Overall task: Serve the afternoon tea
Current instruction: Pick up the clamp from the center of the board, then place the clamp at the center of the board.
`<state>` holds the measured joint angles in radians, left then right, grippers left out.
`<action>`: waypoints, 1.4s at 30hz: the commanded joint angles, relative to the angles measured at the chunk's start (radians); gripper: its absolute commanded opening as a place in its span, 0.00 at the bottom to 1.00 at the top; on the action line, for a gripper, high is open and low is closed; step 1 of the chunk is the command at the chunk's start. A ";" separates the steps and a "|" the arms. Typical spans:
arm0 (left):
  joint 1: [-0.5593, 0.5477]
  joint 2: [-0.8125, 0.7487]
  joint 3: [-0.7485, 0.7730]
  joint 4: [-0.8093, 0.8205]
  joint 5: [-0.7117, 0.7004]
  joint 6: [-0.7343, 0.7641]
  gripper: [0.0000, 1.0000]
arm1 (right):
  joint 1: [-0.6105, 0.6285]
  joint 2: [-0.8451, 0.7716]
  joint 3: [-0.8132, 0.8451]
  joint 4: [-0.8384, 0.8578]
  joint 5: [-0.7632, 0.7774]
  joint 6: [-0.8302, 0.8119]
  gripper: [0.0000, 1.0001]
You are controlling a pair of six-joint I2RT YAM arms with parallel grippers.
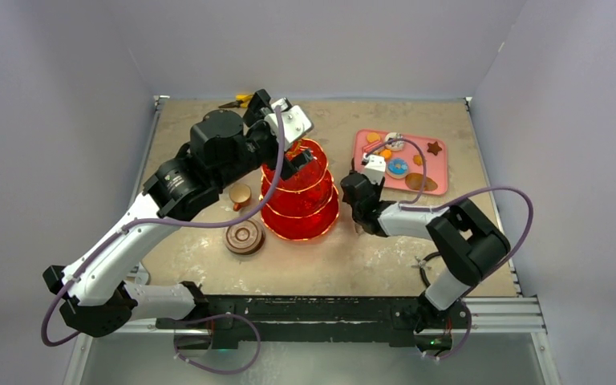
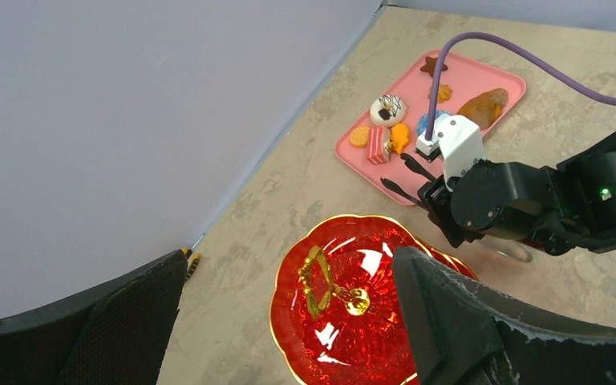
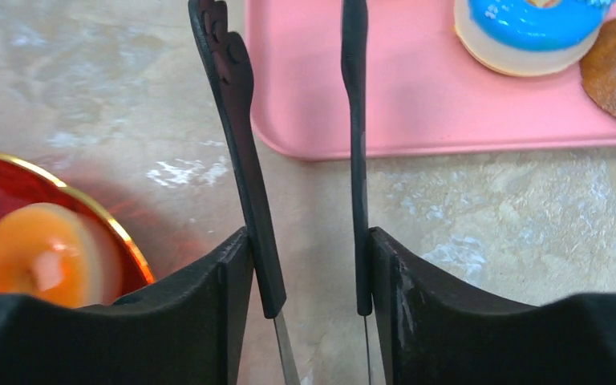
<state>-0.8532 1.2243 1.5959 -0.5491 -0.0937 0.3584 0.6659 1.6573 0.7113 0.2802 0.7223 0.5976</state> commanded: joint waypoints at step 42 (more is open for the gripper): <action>0.003 0.017 0.102 0.014 -0.005 -0.003 0.99 | -0.056 -0.042 0.000 -0.085 -0.089 0.001 0.89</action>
<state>-0.8528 1.2419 1.6608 -0.5484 -0.0940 0.3588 0.5495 1.6230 0.7246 0.1429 0.4957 0.5175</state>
